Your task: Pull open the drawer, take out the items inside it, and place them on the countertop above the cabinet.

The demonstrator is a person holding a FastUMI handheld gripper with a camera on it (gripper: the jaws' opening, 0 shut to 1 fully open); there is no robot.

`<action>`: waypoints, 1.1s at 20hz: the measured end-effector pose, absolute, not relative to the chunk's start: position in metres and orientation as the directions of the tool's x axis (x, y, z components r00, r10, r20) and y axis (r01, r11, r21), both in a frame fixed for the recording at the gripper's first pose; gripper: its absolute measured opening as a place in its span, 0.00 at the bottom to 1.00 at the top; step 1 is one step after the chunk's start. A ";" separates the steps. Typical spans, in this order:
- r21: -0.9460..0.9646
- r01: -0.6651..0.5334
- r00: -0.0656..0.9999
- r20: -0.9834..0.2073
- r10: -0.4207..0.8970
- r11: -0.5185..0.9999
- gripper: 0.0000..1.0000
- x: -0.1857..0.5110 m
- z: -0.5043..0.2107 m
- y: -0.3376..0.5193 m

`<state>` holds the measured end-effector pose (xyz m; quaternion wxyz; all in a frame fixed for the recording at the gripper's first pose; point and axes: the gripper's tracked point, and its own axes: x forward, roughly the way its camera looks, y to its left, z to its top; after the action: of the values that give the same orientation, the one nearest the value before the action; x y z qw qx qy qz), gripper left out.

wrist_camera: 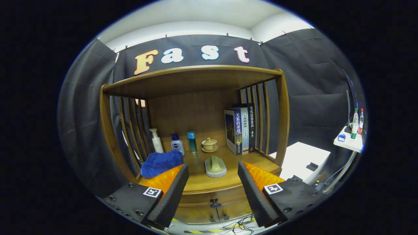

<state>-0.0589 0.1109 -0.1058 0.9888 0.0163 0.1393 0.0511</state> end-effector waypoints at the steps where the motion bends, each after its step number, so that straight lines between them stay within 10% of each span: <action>1: 0.043 -0.094 0.956 -0.276 0.103 0.995 0.98 -0.059 -0.106 0.110; 22: 0.011 -0.095 0.956 -0.277 0.095 0.995 0.98 -0.057 -0.101 0.114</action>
<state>-0.0574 0.1141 -0.1011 0.9890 -0.0015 0.1401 0.0480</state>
